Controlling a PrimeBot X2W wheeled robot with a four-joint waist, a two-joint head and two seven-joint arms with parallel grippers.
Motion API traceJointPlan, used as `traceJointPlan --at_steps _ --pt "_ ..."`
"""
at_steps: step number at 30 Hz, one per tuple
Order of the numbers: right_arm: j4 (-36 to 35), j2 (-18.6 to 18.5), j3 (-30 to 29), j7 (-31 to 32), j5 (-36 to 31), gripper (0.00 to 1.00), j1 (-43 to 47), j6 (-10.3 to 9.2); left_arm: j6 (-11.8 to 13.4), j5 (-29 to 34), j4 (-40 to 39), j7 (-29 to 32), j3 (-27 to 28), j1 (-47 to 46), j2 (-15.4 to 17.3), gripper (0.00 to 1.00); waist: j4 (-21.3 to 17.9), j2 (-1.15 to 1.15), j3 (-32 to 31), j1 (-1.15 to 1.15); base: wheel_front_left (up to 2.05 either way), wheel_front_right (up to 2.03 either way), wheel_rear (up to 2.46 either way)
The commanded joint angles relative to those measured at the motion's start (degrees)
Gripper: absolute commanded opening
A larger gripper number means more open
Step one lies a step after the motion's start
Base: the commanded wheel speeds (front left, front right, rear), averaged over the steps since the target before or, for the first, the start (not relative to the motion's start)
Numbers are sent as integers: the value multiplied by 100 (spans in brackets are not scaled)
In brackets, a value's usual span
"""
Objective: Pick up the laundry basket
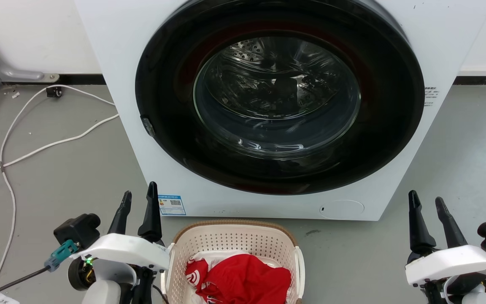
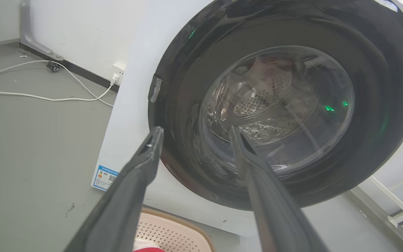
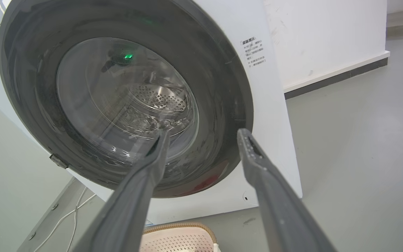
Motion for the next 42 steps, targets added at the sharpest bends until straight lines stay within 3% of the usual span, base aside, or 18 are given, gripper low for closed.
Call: traceJointPlan --at_steps 1,25,42 --pt "-28 -1 -1 -43 -141 100 -41 0 10 157 -21 -52 -16 -152 14 100 0 0 4 0 0 0 0" --pt "-145 3 -155 -337 -1614 100 46 0 104 1740 343 -383 -146 -378 18 100 12 0 12 0 0 0 0" --pt "-250 6 -147 -312 -2366 100 101 -1 191 2531 457 -577 -244 -416 16 100 65 0 19 0 0 0 0"
